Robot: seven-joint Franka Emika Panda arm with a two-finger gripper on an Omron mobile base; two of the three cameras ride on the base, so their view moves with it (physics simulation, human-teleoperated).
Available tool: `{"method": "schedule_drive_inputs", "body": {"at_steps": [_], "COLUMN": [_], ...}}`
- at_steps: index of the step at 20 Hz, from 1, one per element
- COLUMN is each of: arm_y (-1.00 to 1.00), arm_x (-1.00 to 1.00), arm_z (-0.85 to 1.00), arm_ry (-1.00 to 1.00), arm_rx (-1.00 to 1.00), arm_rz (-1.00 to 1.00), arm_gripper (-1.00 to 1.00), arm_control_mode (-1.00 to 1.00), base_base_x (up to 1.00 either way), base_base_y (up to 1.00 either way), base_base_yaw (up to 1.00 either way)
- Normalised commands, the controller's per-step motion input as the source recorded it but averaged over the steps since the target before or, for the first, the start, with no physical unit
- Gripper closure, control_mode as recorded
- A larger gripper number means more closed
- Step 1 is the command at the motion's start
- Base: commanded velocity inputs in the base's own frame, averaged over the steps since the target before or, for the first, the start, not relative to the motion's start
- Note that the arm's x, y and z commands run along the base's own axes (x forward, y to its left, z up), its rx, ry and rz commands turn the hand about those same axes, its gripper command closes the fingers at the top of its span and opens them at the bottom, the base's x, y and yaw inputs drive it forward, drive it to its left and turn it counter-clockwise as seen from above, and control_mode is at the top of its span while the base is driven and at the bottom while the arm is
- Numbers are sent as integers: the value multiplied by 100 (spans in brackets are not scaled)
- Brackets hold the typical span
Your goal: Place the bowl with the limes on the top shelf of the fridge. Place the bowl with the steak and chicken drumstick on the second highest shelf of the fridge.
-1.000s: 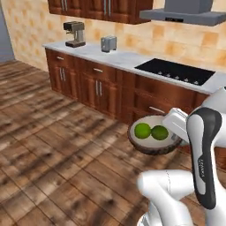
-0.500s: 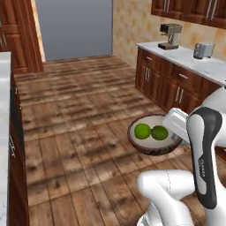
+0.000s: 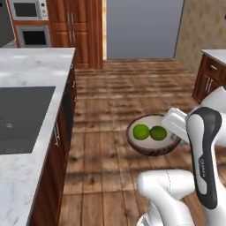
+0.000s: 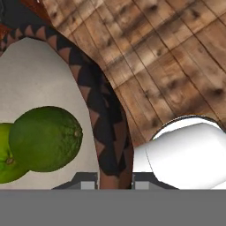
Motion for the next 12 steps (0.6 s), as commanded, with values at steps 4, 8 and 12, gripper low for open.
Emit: {"method": "schedule_drive_inputs", "body": {"at_steps": [4,8,12], "arm_y": [0,0,0], "arm_x": [0,0,0], "arm_z": [0,0,0], "arm_ry": [0,0,0], "arm_rx": [0,0,0], "arm_rz": [0,0,0], "arm_gripper": [100,100,100], "arm_control_mode": [100,100,100], "base_base_x": [100,100,100], "base_base_y": [-33,-44,-45], "base_base_yaw": [0,0,0]}}
